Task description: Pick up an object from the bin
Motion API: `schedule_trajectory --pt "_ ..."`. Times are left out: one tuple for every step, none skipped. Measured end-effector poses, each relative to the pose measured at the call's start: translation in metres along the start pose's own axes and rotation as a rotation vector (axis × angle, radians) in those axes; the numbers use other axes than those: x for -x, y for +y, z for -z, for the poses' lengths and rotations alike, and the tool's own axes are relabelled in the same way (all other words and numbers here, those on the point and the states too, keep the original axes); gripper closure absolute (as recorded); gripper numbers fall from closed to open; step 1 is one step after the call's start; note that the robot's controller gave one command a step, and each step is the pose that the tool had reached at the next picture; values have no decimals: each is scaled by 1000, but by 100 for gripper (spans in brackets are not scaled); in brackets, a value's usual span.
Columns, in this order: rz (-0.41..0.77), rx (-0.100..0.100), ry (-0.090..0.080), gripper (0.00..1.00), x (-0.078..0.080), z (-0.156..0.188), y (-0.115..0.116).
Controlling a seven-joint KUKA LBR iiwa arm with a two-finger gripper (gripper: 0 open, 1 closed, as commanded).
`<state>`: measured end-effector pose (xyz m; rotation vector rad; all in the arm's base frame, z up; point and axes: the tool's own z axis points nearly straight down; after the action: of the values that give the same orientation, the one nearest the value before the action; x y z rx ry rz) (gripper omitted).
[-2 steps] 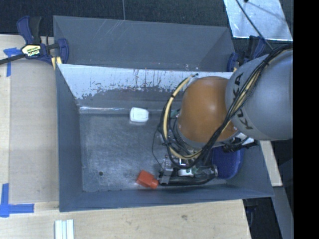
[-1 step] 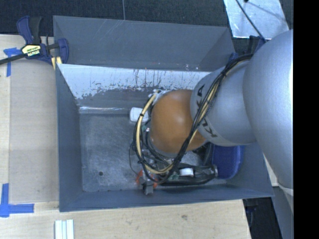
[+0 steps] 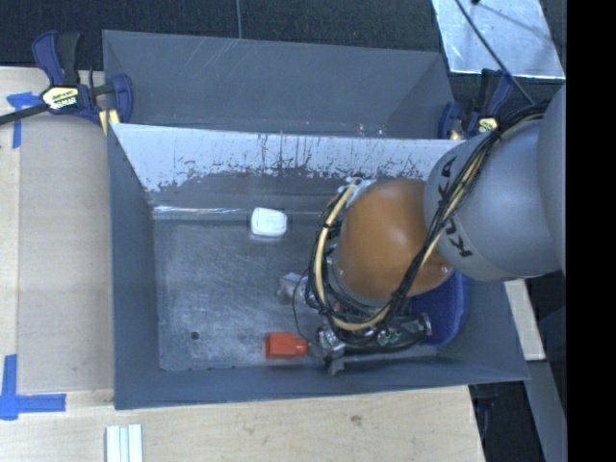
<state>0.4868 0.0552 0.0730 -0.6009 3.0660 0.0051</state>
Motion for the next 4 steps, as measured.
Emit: schedule_trajectory --pt "2 1 12 0 23 -3 40" --pt "26 2 11 0 32 -4 72" --pt "21 1 11 100 32 -3 70" --pt "52 3 6 100 118 -4 126"
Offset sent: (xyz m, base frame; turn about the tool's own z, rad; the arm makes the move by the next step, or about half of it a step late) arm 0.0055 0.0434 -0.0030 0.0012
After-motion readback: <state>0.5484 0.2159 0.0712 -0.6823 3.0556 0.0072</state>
